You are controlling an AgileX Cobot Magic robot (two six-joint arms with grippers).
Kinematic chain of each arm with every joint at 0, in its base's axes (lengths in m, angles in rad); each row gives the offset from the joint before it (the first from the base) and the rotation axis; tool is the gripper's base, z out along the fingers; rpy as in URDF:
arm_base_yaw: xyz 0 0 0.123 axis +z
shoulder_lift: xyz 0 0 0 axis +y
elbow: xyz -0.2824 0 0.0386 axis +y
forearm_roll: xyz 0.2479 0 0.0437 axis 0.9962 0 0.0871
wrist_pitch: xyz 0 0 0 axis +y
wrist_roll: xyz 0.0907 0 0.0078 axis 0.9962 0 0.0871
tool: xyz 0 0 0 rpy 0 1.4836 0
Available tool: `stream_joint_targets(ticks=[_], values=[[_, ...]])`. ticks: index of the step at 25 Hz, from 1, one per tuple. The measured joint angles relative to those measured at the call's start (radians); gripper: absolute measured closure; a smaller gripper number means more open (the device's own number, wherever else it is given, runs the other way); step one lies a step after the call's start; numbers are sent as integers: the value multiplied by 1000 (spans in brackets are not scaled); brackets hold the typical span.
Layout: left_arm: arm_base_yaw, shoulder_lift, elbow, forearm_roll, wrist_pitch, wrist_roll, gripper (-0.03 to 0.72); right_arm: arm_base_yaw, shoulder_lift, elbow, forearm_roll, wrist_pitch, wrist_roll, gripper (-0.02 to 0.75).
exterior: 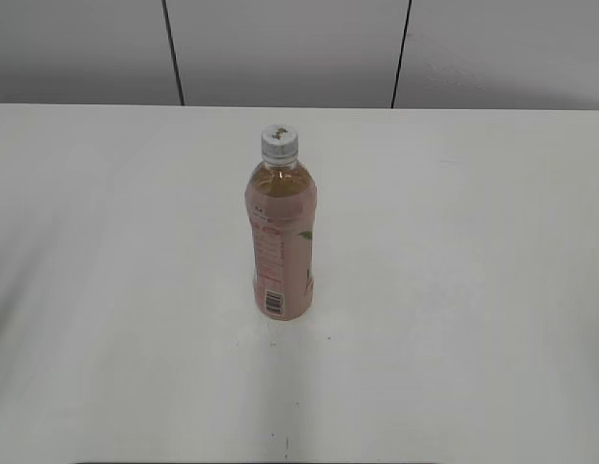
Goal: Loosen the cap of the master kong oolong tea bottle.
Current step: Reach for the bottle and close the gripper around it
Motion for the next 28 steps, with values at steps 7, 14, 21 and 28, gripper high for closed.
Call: stream_joint_targets(ticks=[7, 14, 21, 28], values=[[-169, 372, 0, 75, -262, -17, 447, 0, 0, 0, 0, 0, 0, 366], [-279, 759, 1, 266, -639, -146, 447, 0, 0, 0, 0, 0, 0, 366], [-285, 1052, 1, 541, -914, -173, 348, 0, 0, 0, 0, 0, 0, 366], [-285, 1210, -13, 592, -928, -174, 94, 0, 0, 0, 0, 0, 0, 366]])
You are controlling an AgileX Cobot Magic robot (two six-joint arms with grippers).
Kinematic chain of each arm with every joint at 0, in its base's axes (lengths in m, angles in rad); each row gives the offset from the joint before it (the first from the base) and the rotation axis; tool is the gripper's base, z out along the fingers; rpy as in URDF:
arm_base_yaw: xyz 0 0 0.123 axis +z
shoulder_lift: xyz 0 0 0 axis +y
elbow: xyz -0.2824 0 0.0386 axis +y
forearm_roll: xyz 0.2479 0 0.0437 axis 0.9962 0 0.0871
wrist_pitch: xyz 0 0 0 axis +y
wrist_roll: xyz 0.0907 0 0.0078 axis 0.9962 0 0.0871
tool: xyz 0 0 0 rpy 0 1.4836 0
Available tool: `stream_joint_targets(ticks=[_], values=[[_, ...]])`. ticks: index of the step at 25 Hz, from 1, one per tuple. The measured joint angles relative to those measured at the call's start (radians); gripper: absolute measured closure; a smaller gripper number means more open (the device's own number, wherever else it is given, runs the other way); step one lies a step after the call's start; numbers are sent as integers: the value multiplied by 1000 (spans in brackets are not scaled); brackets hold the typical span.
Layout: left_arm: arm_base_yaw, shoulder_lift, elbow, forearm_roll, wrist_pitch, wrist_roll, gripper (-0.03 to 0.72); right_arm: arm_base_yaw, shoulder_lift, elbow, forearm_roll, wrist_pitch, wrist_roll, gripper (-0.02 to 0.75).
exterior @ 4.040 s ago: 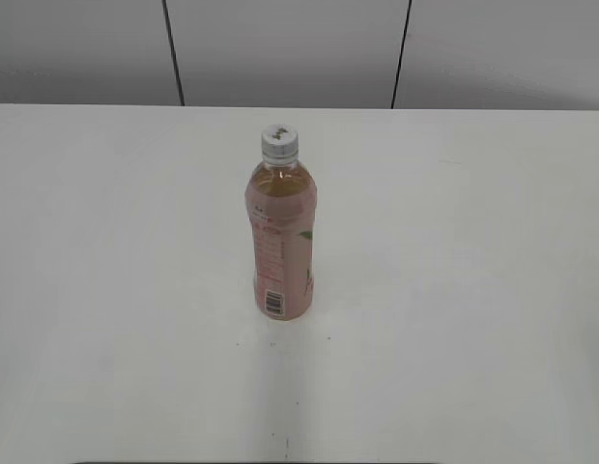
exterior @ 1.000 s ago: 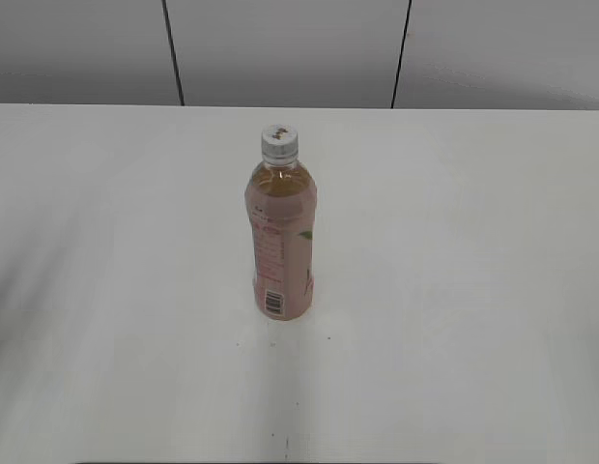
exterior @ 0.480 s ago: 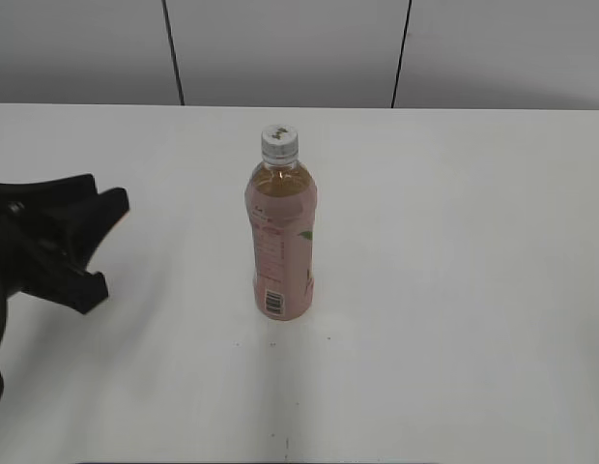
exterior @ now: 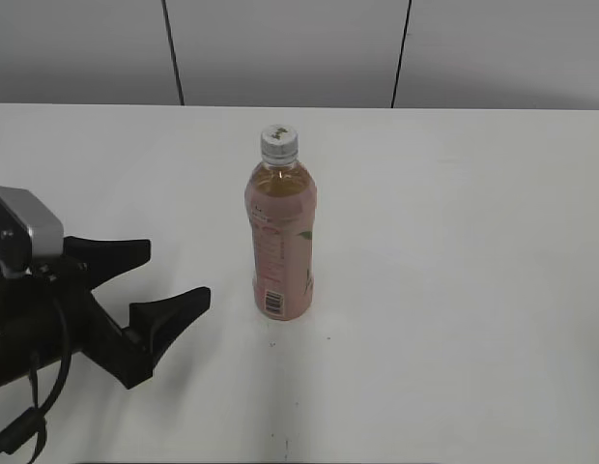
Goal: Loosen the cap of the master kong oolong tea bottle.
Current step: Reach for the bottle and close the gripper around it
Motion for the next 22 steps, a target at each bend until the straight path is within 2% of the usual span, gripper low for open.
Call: stream_joint_targets(ticks=[6, 17, 22], values=[[0, 11, -60, 71, -7, -2, 91, 0, 0, 0, 1, 0, 0, 366], [0, 111, -171, 125, -13, -6, 97, 0, 0, 0, 1, 0, 0, 366], [0, 170, -245, 189, -13, -48, 97, 0, 0, 0, 1, 0, 0, 366]])
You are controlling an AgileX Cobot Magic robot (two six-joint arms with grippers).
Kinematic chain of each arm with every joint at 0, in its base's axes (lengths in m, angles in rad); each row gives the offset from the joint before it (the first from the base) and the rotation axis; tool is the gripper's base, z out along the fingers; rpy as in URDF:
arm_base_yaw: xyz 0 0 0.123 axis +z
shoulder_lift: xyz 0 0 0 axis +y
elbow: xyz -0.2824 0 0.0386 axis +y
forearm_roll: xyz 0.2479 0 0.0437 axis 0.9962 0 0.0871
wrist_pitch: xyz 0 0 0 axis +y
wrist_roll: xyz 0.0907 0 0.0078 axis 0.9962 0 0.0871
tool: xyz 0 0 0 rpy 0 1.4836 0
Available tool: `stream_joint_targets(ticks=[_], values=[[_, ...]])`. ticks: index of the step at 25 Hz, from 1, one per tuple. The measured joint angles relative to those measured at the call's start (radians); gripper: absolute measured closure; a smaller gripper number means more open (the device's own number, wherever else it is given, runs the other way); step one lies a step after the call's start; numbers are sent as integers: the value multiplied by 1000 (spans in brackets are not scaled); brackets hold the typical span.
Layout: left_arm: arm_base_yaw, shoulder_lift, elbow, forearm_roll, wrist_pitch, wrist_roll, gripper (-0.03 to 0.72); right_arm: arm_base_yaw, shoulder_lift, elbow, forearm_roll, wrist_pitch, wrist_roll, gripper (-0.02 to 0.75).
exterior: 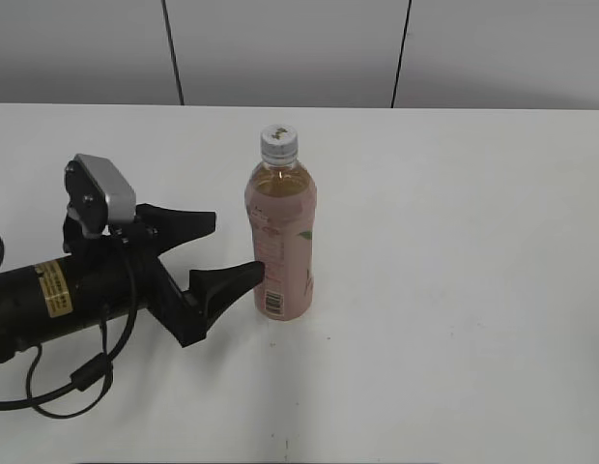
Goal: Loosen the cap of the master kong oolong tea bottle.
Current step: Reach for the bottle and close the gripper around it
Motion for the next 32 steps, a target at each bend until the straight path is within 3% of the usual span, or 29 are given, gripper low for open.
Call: stream_joint_targets(ticks=[8, 17, 32], values=[[-9, 55, -78, 31, 1, -20, 95, 0, 0, 0, 0, 0, 0, 366], [-108, 81, -150, -50, -1, -22, 95, 0, 0, 0, 0, 0, 0, 366], [-112, 168, -227, -71, -1, -24, 100, 0, 0, 0, 0, 0, 0, 366]])
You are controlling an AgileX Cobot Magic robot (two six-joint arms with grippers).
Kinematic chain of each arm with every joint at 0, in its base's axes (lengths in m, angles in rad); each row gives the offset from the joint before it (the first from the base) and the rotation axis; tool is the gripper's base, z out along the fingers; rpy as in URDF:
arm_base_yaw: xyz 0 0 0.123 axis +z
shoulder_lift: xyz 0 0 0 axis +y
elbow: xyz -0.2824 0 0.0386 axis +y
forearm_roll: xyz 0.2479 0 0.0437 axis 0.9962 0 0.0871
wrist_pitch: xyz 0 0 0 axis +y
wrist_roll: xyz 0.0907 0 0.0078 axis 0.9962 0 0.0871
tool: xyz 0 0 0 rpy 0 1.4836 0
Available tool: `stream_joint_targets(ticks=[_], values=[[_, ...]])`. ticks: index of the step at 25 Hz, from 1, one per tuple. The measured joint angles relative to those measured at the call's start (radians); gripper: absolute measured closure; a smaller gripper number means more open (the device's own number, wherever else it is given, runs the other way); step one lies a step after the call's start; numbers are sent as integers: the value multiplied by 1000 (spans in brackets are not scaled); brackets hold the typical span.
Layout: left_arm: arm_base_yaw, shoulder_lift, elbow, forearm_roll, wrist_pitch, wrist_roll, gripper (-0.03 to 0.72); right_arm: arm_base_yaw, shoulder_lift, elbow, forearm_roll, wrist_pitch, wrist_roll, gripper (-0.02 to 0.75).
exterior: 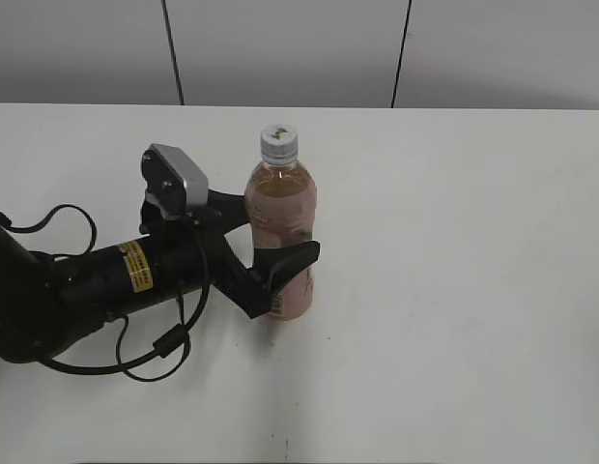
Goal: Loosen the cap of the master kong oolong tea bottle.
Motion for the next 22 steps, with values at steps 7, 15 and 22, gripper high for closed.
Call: stream_joint_targets(ticks=[7, 15, 22], values=[[-4, 0, 0, -10, 0, 0, 267, 0, 0, 0, 0, 0, 0, 366], [-5, 0, 0, 0, 0, 1, 306, 0, 0, 0, 0, 0, 0, 367], [-5, 0, 0, 2, 0, 1, 306, 0, 0, 0, 0, 0, 0, 367]])
